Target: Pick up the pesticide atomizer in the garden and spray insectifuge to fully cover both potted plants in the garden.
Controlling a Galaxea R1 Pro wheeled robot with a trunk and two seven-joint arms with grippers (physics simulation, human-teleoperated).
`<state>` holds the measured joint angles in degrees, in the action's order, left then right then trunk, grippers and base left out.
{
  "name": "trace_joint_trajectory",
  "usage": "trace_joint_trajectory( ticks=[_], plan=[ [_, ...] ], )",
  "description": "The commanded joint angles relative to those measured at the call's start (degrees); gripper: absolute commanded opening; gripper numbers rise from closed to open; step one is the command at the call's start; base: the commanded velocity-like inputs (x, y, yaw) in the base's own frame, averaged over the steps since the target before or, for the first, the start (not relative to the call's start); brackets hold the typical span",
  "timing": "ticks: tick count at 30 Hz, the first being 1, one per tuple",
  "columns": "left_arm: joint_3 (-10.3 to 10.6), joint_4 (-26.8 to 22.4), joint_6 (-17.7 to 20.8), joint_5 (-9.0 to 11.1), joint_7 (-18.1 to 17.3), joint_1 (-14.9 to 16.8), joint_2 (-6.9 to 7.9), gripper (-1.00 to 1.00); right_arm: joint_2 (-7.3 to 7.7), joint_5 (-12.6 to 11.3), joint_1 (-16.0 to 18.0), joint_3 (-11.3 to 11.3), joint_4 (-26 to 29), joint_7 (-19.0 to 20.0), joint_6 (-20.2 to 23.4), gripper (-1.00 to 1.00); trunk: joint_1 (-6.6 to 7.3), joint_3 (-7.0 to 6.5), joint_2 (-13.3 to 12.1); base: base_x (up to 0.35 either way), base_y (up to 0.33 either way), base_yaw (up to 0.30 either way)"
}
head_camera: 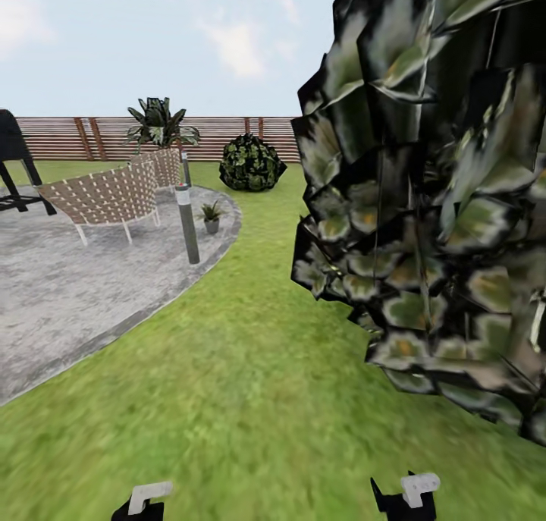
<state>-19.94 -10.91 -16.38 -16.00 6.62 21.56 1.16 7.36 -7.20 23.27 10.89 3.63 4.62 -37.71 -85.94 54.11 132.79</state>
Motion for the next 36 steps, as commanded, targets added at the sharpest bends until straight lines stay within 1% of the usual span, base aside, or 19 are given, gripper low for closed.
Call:
trace_joint_trajectory(
  ticks=[1,21,31,36],
  plan=[
    [-0.27,0.1,-0.23,-0.59,0.24,0.07,-0.02,-1.0,0.03,-0.62,0.02,0.18,-0.03,0.48,-0.17,1.0,-0.02,0.05,0.02,0.34,0.0,0.262],
    [-0.27,0.1,-0.23,-0.6,0.24,0.07,-0.02,-1.0,0.03,-0.62,0.02,0.18,-0.03,0.48,-0.17,1.0,-0.02,0.05,0.02,0.34,0.0,0.274],
    [-0.27,0.1,-0.23,-0.61,0.24,0.07,-0.02,-1.0,0.03,-0.62,0.02,0.18,-0.03,0.48,-0.17,1.0,-0.02,0.05,0.02,0.34,0.066,0.255],
    [-0.27,0.1,-0.23,-0.61,0.24,0.07,-0.02,-1.0,0.03,-0.62,0.02,0.18,-0.03,0.48,-0.17,1.0,-0.02,0.05,0.02,0.34,0.082,0.099]
  ],
)
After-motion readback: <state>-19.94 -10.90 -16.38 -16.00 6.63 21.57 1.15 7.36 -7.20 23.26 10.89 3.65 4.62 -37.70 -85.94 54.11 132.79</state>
